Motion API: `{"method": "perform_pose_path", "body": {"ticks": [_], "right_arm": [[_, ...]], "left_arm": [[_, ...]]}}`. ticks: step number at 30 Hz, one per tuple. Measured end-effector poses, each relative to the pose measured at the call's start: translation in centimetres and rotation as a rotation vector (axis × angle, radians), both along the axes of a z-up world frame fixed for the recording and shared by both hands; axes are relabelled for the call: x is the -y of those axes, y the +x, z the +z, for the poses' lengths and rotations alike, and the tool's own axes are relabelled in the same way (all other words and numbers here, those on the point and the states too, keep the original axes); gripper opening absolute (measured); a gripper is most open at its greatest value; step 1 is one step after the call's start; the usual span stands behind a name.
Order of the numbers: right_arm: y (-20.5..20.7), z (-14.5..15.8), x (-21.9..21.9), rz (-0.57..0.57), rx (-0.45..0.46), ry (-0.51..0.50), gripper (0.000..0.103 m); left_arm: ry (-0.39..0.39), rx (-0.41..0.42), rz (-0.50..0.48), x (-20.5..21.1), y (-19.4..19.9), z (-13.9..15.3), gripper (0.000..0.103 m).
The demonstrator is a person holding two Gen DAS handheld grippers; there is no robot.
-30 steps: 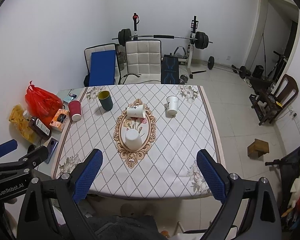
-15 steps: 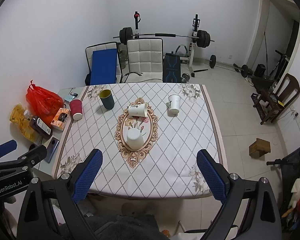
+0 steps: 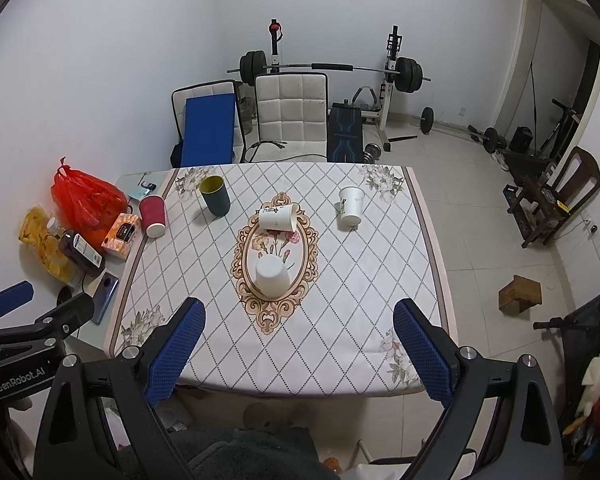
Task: Flip cup upside down
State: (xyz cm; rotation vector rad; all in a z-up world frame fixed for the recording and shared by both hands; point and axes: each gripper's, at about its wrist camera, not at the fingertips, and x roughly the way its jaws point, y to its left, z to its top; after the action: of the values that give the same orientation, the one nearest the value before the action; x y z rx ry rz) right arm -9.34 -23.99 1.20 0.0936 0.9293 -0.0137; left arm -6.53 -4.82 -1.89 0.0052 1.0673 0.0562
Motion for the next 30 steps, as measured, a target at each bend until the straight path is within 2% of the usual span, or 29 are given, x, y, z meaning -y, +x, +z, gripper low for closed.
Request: {"method": "perform_pose_path", "body": {"ticks": [30], "right_arm": [[-0.05, -0.73, -0.06, 0.003, -0.010, 0.015, 0.097]], "left_arm": [[0.000, 0.003, -0.002, -0.17, 0.10, -0.11, 0.101]]}}
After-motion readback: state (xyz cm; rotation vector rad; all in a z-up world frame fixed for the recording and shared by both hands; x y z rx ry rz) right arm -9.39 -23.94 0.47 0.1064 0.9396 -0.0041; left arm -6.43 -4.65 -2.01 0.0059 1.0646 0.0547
